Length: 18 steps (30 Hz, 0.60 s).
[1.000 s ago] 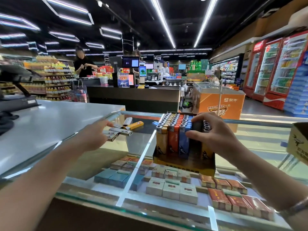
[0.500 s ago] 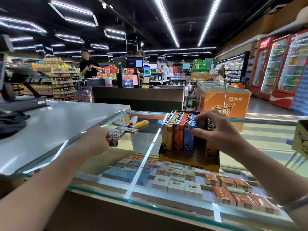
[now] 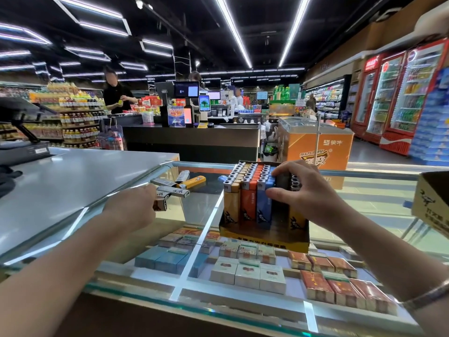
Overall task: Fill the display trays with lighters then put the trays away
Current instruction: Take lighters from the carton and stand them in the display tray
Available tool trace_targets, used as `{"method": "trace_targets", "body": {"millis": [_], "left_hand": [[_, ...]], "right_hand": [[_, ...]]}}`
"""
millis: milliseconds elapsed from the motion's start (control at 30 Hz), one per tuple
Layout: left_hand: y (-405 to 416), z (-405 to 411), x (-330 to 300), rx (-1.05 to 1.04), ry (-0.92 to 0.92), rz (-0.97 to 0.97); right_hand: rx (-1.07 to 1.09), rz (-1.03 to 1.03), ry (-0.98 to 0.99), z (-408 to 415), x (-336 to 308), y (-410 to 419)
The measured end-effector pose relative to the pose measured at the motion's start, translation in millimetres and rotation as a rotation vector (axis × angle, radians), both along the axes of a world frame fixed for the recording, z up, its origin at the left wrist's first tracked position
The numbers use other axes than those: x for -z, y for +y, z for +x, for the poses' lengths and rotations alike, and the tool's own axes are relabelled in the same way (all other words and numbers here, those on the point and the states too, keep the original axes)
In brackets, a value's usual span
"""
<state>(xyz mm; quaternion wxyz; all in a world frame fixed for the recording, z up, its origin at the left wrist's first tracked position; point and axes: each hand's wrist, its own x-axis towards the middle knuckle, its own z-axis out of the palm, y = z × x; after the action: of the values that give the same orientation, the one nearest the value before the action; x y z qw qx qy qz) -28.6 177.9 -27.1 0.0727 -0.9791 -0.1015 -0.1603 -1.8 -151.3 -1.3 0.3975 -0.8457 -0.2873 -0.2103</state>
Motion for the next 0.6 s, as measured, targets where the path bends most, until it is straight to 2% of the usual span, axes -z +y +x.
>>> {"method": "trace_targets", "body": {"millis": [100,167,233,400,467,600], "left_hand": [[-5,1,-11,0.009,0.168,-0.049],[-10,1,-15,0.022,0.225,-0.004],[-14,3,-13,0.035,0.164,0.042],[-9,8,5,0.088,-0.191,0.104],[-3,11,6,0.075,-0.208,0.033],[2,18,-1,-0.013,-0.069,-0.115]], "right_hand": [[-0.015,0.010,0.008,0,0,0],[-0.003,-0.003,-0.004,1,0,0],[0.006,-0.015,-0.009,0,0,0],[0.000,-0.029,-0.001,-2,-1,0],[-0.004,-0.028,0.007,-3,-1,0],[-0.009,-0.038,0.010,-3,-2,1]]}}
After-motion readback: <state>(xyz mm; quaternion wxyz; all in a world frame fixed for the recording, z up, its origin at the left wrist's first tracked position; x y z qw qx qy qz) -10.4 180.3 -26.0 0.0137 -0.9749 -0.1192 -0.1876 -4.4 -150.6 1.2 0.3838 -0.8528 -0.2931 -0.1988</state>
